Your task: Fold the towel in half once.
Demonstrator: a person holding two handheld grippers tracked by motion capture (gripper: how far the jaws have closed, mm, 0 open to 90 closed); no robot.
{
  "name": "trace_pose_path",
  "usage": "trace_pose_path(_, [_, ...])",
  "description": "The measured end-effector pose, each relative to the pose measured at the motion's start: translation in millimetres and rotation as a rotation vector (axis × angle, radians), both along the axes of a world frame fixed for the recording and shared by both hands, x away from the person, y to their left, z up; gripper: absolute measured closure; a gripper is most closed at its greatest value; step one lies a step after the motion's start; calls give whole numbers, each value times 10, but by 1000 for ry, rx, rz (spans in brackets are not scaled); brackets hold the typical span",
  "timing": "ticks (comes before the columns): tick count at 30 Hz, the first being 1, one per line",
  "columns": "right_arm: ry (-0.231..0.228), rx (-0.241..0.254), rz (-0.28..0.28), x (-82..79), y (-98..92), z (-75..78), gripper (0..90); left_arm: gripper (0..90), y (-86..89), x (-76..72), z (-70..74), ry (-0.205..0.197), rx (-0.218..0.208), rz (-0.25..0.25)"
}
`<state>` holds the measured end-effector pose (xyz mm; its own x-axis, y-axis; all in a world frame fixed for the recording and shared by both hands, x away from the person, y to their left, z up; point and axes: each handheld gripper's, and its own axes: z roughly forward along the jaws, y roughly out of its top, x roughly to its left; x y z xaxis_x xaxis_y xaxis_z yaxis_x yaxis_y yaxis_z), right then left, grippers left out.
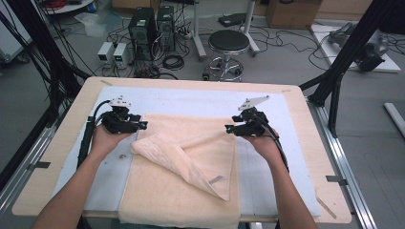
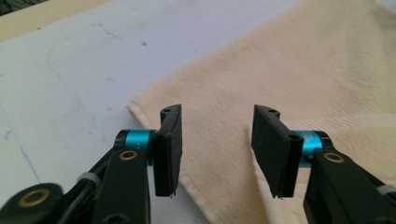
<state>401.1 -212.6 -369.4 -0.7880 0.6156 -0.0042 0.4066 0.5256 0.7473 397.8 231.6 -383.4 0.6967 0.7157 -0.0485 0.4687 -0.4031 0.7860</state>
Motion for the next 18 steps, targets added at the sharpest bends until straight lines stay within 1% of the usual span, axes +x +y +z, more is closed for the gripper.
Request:
trace_pose_path(2, [-13, 19, 10, -120, 3, 33, 440, 530, -15, -80, -8, -6, -20, -22])
trace_pose_path(4, [-49, 16, 29, -250, 8, 46, 408, 528, -22, -156, -31, -5, -17, -42])
trace_pose_path(6, [-56, 35, 42, -359, -4, 33, 390, 522, -23, -231, -60, -7, -29, -60])
trace_pose_path(7, [-55, 38, 51, -407, -9, 21, 380, 518, -19, -265, -71, -7, -26, -71])
trace_pose_path(9, [-55, 43, 64, -495, -16, -13, 367, 500, -10, -320, -97, 4, -36, -79])
trace_pose_path(10, [-42, 40, 69, -529, -13, -30, 328, 474, -6, -341, -115, 9, -38, -77])
trace_pose_path(11, [-29, 45, 65, -568, -10, -47, 324, 452, 0, -362, -130, 10, -35, -80])
trace_pose_path(12, [-35, 57, 78, -613, -10, -64, 324, 448, 9, -380, -145, 11, -33, -85])
trace_pose_path(13, [-38, 54, 85, -655, -8, -80, 324, 447, 6, -390, -158, 19, -31, -87])
trace_pose_path(15, [-24, 58, 108, -742, 9, -112, 325, 436, -8, -402, -172, 29, -19, -92])
trace_pose_path(17, [-24, 41, 135, -828, 24, -144, 326, 435, -28, -402, -175, 28, -10, -101])
trace_pose_path(18, [-23, 41, 150, -860, 29, -167, 330, 436, -45, -399, -184, 25, -6, -104])
